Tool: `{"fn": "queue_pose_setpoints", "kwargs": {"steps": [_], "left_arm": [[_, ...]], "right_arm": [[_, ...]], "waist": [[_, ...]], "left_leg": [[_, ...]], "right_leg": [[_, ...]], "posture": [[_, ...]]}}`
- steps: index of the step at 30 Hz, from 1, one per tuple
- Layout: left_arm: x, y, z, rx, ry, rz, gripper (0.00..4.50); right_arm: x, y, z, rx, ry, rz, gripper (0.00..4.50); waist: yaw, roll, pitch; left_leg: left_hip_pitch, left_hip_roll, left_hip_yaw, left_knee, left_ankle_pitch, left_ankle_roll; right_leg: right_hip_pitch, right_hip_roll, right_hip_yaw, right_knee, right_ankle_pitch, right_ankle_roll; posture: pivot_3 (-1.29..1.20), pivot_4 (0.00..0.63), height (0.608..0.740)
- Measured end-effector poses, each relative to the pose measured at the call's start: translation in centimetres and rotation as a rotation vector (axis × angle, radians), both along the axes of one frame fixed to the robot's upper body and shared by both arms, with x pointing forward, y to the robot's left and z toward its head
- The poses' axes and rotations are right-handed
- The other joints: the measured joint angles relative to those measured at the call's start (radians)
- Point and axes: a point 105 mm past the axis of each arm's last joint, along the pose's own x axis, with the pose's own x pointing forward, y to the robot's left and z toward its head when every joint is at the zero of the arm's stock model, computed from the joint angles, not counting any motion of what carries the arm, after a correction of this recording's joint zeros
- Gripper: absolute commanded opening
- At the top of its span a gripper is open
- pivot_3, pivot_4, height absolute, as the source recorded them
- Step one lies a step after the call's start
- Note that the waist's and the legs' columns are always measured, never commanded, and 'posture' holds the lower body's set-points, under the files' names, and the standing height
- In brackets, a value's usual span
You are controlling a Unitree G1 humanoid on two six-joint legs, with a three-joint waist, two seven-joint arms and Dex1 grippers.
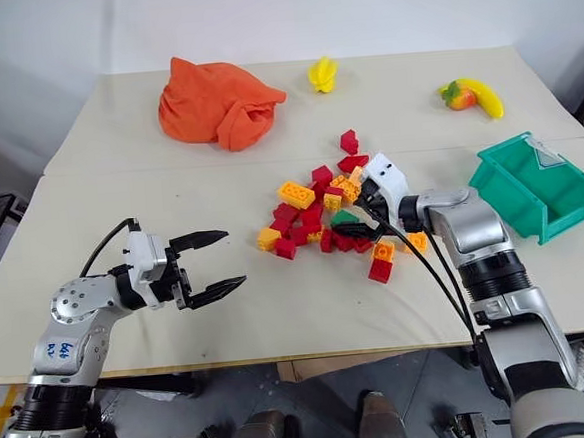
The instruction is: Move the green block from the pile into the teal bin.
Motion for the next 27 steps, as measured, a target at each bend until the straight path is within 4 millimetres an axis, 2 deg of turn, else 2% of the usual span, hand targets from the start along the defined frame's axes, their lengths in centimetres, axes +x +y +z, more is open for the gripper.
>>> {"fn": "queue_pose_setpoints", "kwargs": {"steps": [1, 4, 11, 12, 27], "left_arm": [[0.0, -0.1, 0.0, -0.004, -0.002, 0.001, 4.50], [0.0, -0.2, 0.1, -0.007, -0.005, 0.000, 4.50], [0.1, -0.5, 0.2, -0.022, -0.008, -0.005, 4.50], [0.1, -0.6, 0.3, -0.022, -0.012, -0.008, 4.50], [0.4, -1.4, 0.7, -0.029, -0.023, -0.037, 4.50]], "right_arm": [[0.2, 0.2, 0.0, -0.004, -0.008, -0.004, 4.45], [0.3, 0.7, -0.1, -0.006, -0.008, -0.006, 3.88], [0.3, 1.0, -0.1, -0.013, 0.018, -0.002, 1.58], [0.3, 0.8, -0.1, -0.013, 0.023, -0.006, 1.42], [-0.4, -1.3, 0.1, 0.031, 0.063, -0.028, 1.44]], "waist": [[0.000, 0.000, 0.000], [0.000, 0.000, 0.000], [0.002, 0.000, 0.000], [0.003, 0.000, 0.000], [0.002, 0.000, 0.000]], "left_leg": [[0.000, 0.000, 0.000, 0.000, 0.000, 0.000], [0.000, 0.000, 0.000, 0.000, 0.000, 0.000], [0.000, 0.000, -0.001, 0.001, 0.000, 0.000], [0.000, 0.000, -0.001, 0.001, 0.000, 0.000], [0.000, -0.001, 0.000, 0.001, 0.000, 0.000]], "right_leg": [[0.000, 0.000, 0.000, 0.000, 0.000, 0.000], [0.000, 0.000, 0.000, 0.001, 0.000, 0.000], [0.001, 0.000, 0.000, 0.001, 0.000, 0.000], [0.001, 0.000, 0.000, 0.001, 0.000, 0.000], [0.000, 0.000, 0.000, 0.001, 0.000, 0.000]], "posture": [[0.00, 0.150, 0.740], [0.00, 0.150, 0.740], [0.00, 0.150, 0.740], [0.00, 0.150, 0.740], [0.00, 0.150, 0.740]]}}
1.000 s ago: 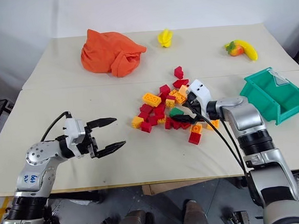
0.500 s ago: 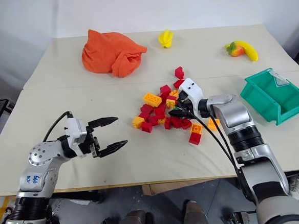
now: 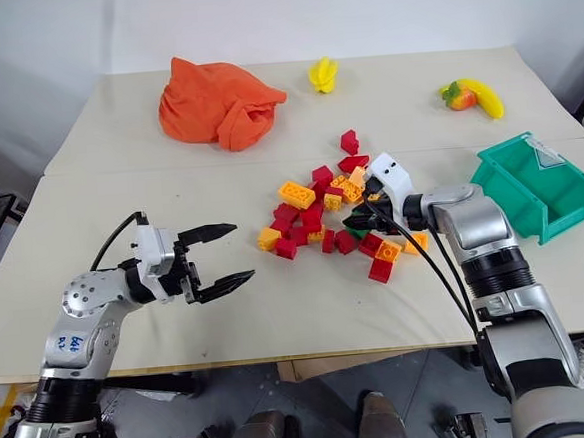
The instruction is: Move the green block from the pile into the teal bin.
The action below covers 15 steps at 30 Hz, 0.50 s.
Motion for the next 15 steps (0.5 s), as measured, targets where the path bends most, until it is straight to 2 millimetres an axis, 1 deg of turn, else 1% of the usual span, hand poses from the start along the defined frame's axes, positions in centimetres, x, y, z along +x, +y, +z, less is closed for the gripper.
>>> {"fn": "queue_pose_setpoints", "kwargs": {"steps": [1, 3, 6, 8, 10, 12, 13, 15], "left_arm": [[0.1, -0.1, 0.1, -0.001, -0.003, -0.004, 4.50], [0.2, -0.5, 0.5, -0.007, -0.016, -0.015, 4.50], [0.4, -1.4, 1.2, -0.033, -0.038, -0.038, 4.50], [0.5, -2.1, 1.7, -0.061, -0.050, -0.051, 4.50], [0.7, -2.9, 2.2, -0.091, -0.058, -0.066, 4.50], [0.8, -3.8, 2.6, -0.117, -0.065, -0.084, 4.50], [0.8, -4.2, 2.7, -0.129, -0.066, -0.094, 4.50], [1.0, -4.6, 2.8, -0.138, -0.065, -0.103, 4.50]], "right_arm": [[-0.1, -0.2, 0.2, 0.028, -0.007, -0.003, 1.44], [-0.2, -0.4, 1.3, 0.094, -0.043, -0.001, 1.44], [-0.8, -1.1, 4.0, 0.215, -0.146, 0.009, 1.44], [-1.1, -2.4, 5.4, 0.268, -0.217, -0.024, 1.44], [-1.2, -5.0, 6.2, 0.284, -0.286, -0.119, 1.44], [-1.4, -8.4, 6.9, 0.292, -0.352, -0.254, 1.44], [-1.6, -10.5, 7.5, 0.284, -0.397, -0.336, 1.44], [-2.1, -13.5, 8.7, 0.269, -0.468, -0.449, 1.44]], "waist": [[0.001, 0.000, 0.000], [0.000, 0.000, 0.000], [0.002, 0.000, 0.000], [0.003, 0.000, 0.000], [0.008, 0.000, 0.000], [0.013, 0.000, 0.000], [0.015, 0.000, 0.000], [0.014, 0.000, 0.000]], "left_leg": [[0.000, 0.000, 0.000, 0.000, 0.000, 0.000], [-0.001, 0.000, 0.000, 0.000, 0.000, 0.000], [-0.001, 0.000, 0.000, 0.000, 0.000, 0.000], [-0.001, 0.000, 0.000, 0.000, 0.000, 0.000], [-0.001, -0.001, 0.000, 0.001, 0.000, 0.000], [-0.001, -0.002, 0.001, 0.001, 0.000, 0.001], [-0.001, -0.002, 0.001, 0.001, 0.000, 0.001], [-0.001, -0.002, 0.002, 0.001, 0.000, 0.000]], "right_leg": [[0.000, 0.000, 0.000, 0.000, 0.000, 0.000], [0.000, 0.000, 0.000, 0.000, 0.000, 0.000], [0.000, 0.000, 0.000, 0.000, 0.000, 0.000], [0.000, 0.000, 0.000, 0.000, 0.000, 0.000], [0.000, 0.000, 0.000, 0.000, 0.000, 0.001], [0.000, 0.000, 0.000, 0.000, 0.001, 0.001], [0.000, 0.000, 0.001, 0.000, 0.001, 0.001], [0.000, 0.000, 0.001, 0.000, 0.001, 0.001]], "posture": [[0.00, 0.150, 0.740], [0.00, 0.150, 0.740], [0.00, 0.150, 0.740], [0.00, 0.150, 0.740], [0.00, 0.150, 0.740], [0.00, 0.150, 0.740], [0.00, 0.150, 0.740], [0.00, 0.150, 0.740]]}}
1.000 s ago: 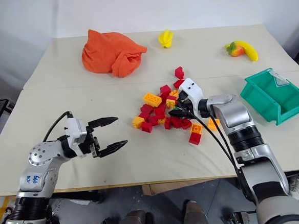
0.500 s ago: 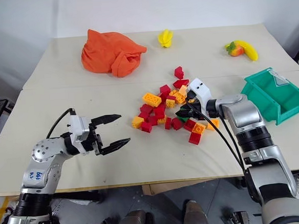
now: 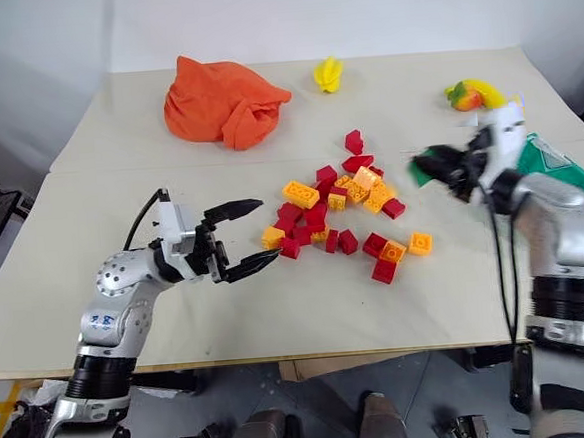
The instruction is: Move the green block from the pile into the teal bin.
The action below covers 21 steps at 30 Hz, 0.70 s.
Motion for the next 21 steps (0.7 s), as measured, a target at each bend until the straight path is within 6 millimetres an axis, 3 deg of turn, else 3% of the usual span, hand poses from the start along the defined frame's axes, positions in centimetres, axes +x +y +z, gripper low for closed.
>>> {"fn": "queue_pose_setpoints", "kwargs": {"steps": [3, 7, 13, 14, 17, 21], "left_arm": [[0.4, -0.4, -0.2, -0.017, 0.016, -0.002, 4.50], [0.7, -1.1, -0.4, -0.017, 0.022, -0.020, 4.50], [0.8, -1.3, -0.2, -0.014, 0.005, -0.024, 4.50], [0.9, -1.2, -0.3, -0.013, 0.008, -0.023, 4.50], [1.0, -1.2, -0.5, -0.012, 0.015, -0.021, 4.50], [1.0, -1.1, -0.5, -0.010, 0.013, -0.019, 4.50]], "right_arm": [[-1.0, -3.5, 1.0, -0.023, -0.063, -0.130, 1.44], [-1.5, -7.8, 0.0, -0.007, -0.064, -0.286, 1.44], [-1.5, -10.7, -2.5, 0.046, -0.010, -0.405, 1.44], [-1.4, -11.1, -3.0, 0.058, 0.010, -0.419, 2.15], [-1.2, -11.5, -3.9, 0.072, 0.045, -0.432, 3.07], [-0.9, -11.3, -2.8, 0.025, -0.023, -0.422, 4.31]], "waist": [[-0.003, 0.000, 0.000], [-0.009, 0.000, 0.000], [-0.013, 0.000, 0.000], [-0.013, 0.000, 0.000], [-0.013, 0.000, 0.000], [-0.013, 0.000, 0.000]], "left_leg": [[0.001, 0.000, 0.001, 0.000, 0.000, 0.000], [0.000, 0.000, 0.008, 0.000, 0.000, 0.000], [0.001, 0.002, 0.010, 0.000, 0.000, 0.000], [0.001, 0.003, 0.010, 0.000, 0.000, 0.000], [0.000, 0.003, 0.010, 0.000, 0.000, 0.001], [0.000, 0.004, 0.010, 0.000, 0.000, 0.001]], "right_leg": [[0.000, 0.001, 0.000, 0.000, 0.000, 0.000], [0.001, 0.001, 0.000, 0.000, 0.000, 0.000], [0.001, 0.001, 0.000, 0.000, 0.000, 0.000], [0.001, 0.001, 0.000, 0.000, 0.000, 0.000], [0.001, 0.001, 0.000, -0.001, 0.000, 0.000], [0.001, 0.000, 0.000, -0.001, 0.000, 0.000]], "posture": [[0.00, 0.150, 0.740], [0.00, 0.150, 0.740], [0.00, 0.150, 0.740], [0.00, 0.150, 0.740], [0.00, 0.150, 0.740], [0.00, 0.150, 0.740]]}}
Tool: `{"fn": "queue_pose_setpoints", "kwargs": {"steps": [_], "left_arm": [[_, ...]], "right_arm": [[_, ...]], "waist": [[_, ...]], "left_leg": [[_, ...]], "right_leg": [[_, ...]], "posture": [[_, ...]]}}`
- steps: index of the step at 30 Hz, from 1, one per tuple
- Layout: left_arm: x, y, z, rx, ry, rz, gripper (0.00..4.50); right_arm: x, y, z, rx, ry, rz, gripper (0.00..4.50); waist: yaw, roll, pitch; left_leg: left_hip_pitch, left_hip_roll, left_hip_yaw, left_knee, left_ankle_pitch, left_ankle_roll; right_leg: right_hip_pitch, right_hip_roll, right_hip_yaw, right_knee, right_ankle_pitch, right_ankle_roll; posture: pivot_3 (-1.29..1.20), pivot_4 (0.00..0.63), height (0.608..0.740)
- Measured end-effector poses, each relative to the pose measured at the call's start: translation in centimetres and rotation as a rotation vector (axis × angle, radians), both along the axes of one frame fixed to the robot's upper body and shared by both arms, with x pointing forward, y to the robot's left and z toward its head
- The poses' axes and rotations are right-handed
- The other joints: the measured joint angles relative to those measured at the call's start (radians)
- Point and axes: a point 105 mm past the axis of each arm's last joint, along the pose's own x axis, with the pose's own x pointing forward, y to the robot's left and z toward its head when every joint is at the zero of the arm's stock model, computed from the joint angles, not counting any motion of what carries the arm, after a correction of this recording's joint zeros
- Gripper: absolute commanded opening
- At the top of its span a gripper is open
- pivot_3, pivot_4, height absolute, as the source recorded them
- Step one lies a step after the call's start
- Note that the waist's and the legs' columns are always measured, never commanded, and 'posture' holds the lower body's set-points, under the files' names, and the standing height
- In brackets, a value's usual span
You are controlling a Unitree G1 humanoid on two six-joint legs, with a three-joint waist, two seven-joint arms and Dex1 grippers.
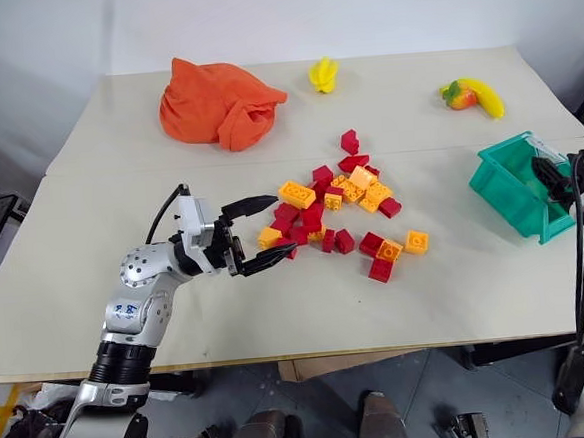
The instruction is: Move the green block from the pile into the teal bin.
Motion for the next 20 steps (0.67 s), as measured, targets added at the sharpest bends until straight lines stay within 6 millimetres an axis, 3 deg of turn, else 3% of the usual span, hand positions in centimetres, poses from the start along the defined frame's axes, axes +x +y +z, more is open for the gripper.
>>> {"fn": "queue_pose_setpoints", "kwargs": {"steps": [4, 8, 10, 14, 16, 20], "left_arm": [[0.1, 0.6, -0.2, 0.020, 0.000, 0.022, 4.50], [0.2, 2.9, -0.9, 0.068, 0.009, 0.088, 4.50], [0.0, 4.6, -1.6, 0.109, 0.020, 0.128, 4.50], [-0.4, 7.9, -3.0, 0.194, 0.030, 0.221, 4.50], [-0.7, 9.5, -3.7, 0.235, 0.050, 0.268, 4.50], [-1.1, 11.8, -3.9, 0.274, 0.049, 0.347, 4.50]], "right_arm": [[-0.2, 1.3, 1.2, -0.046, -0.070, 0.100, 4.46], [-1.7, 5.4, 2.9, -0.122, -0.182, 0.367, 4.46], [-3.2, 8.5, 1.7, -0.200, -0.142, 0.544, 4.46], [-5.8, 14.0, -3.2, -0.226, -0.015, 0.829, 4.46], [-7.3, 15.5, -4.8, -0.245, 0.046, 0.926, 4.46], [-8.3, 15.7, -6.2, -0.247, 0.097, 0.951, 4.46]], "waist": [[-0.001, 0.000, 0.000], [-0.001, 0.000, 0.000], [0.000, 0.000, 0.000], [0.006, 0.000, 0.000], [0.011, 0.000, 0.000], [0.024, 0.000, 0.000]], "left_leg": [[0.000, 0.000, 0.000, 0.000, 0.000, 0.000], [0.001, 0.001, -0.004, 0.000, 0.000, 0.000], [0.001, 0.001, -0.009, -0.001, 0.000, 0.000], [0.001, -0.001, -0.010, 0.001, 0.000, 0.000], [0.001, -0.001, -0.010, 0.001, 0.000, 0.001], [0.001, -0.001, -0.010, 0.002, -0.001, 0.001]], "right_leg": [[0.000, 0.000, 0.000, 0.000, 0.000, 0.000], [0.000, 0.001, -0.001, 0.000, 0.000, 0.000], [0.001, 0.001, -0.001, 0.000, 0.000, 0.000], [0.001, -0.001, 0.000, 0.000, 0.001, 0.001], [0.001, -0.001, 0.000, -0.001, 0.001, 0.001], [0.002, -0.001, 0.001, -0.001, 0.001, 0.001]], "posture": [[0.00, 0.150, 0.740], [0.00, 0.150, 0.740], [0.00, 0.150, 0.740], [0.00, 0.150, 0.740], [0.00, 0.150, 0.740], [0.00, 0.150, 0.740]]}}
